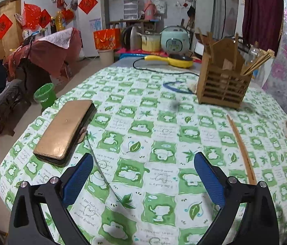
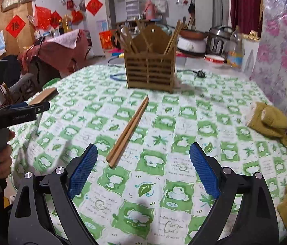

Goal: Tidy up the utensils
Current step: 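Move both open tools back over the last chopsticks, then close the right tool on a chopstick while the left tool closes on another, then lift both chopsticks and carry them over the wooden holder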

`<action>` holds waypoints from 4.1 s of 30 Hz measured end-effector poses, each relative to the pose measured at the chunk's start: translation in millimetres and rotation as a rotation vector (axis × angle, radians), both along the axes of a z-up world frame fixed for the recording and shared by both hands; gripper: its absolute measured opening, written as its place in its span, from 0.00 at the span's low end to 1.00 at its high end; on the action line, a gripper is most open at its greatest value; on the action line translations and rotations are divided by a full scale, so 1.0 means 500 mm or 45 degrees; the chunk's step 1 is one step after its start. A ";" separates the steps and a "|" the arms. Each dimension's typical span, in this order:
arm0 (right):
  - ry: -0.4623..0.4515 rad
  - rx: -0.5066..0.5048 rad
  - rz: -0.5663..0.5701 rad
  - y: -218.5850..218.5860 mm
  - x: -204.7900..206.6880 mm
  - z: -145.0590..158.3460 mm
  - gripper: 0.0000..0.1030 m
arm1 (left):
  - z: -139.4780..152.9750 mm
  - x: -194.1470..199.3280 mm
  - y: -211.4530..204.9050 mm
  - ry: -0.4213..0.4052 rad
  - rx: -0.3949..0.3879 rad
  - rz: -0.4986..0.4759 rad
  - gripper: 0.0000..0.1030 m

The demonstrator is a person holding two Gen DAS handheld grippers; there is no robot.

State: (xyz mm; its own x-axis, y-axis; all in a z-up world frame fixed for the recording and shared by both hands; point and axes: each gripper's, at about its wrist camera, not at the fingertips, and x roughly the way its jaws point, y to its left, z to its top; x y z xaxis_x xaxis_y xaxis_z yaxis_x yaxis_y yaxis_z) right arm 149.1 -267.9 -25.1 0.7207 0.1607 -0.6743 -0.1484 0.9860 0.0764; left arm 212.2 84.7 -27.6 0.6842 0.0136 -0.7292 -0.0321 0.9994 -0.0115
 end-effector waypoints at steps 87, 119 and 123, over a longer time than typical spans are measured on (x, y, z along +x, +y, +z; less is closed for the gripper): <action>0.266 0.022 0.042 -0.033 0.107 -0.108 0.28 | -0.122 0.091 -0.235 0.280 0.071 -0.688 0.45; -0.103 0.064 -0.033 -0.069 0.085 0.095 0.14 | 0.100 0.055 -0.189 -0.023 -0.051 -0.585 0.05; 0.029 0.079 0.045 -0.064 0.092 0.055 0.37 | 0.118 0.060 -0.196 -0.040 -0.060 -0.592 0.05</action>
State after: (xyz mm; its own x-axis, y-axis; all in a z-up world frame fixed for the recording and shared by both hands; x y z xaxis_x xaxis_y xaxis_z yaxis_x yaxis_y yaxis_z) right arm 195.1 -300.0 2.5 0.6985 0.2274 -0.6786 -0.1802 0.9735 0.1408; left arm 242.2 -13.2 31.2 0.6317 -0.3321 -0.7005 0.4198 0.9062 -0.0510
